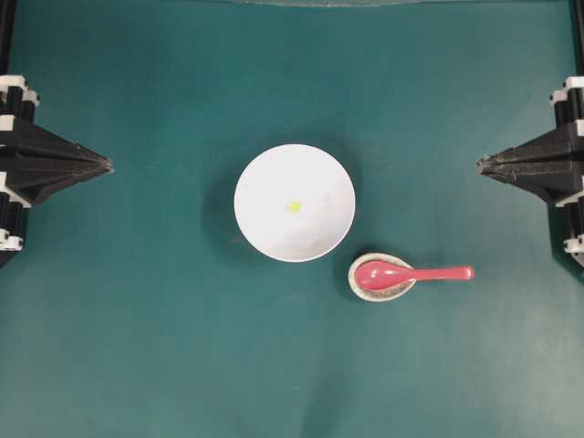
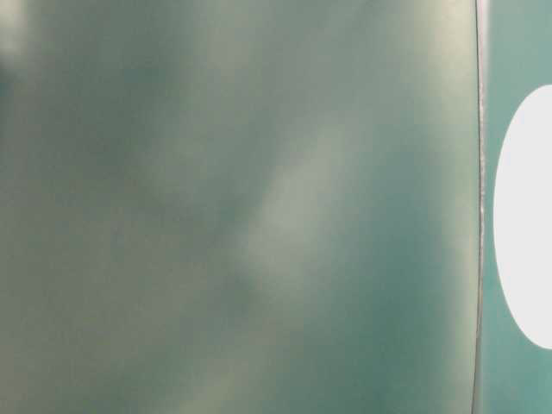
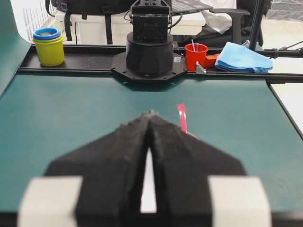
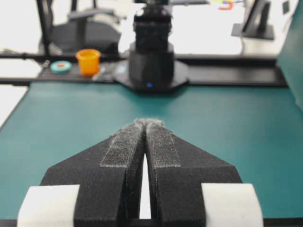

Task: Scoop the yellow hexagonal prism block from the bowl with a spoon using the right arm.
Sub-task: 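Move the right gripper toward the red spoon handle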

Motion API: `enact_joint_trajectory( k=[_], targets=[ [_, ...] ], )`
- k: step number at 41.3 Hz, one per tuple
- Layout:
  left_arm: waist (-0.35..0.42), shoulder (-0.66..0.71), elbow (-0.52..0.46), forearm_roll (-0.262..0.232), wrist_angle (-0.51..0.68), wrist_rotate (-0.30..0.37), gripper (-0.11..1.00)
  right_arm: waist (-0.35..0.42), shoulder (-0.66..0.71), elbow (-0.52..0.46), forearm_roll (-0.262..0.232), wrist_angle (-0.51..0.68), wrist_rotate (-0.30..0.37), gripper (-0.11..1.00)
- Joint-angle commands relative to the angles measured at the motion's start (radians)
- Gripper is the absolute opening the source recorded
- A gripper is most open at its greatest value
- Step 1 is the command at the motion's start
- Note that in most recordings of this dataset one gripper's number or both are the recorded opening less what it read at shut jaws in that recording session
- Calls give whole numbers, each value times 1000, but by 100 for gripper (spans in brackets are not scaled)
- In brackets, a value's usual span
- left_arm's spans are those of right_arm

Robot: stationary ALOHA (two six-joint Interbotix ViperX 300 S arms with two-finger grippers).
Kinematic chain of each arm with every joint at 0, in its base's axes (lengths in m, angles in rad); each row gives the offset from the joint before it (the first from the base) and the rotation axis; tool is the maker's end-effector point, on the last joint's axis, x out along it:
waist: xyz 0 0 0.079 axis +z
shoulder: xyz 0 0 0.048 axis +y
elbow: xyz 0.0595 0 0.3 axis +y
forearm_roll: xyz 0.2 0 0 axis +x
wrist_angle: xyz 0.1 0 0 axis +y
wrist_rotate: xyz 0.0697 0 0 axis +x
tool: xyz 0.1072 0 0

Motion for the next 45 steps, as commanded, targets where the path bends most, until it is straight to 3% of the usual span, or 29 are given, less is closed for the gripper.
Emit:
enact_joint_trajectory(
  k=[1,27,40,45],
  targets=[
    [-2,11,-31,9,-8,6,-1,-6,2,-20,0,-6,6,0],
    [-2,15,-32,9,-11,-6,0,-6,46,-48,0,86,6,2],
    [-2,15,-32,9,-6,-6,0,-6,46,-48,9,97,9,41],
    [-2,15,-32,9,-6,-6,0,-6,48,-48,23,121,11,51]
  ],
)
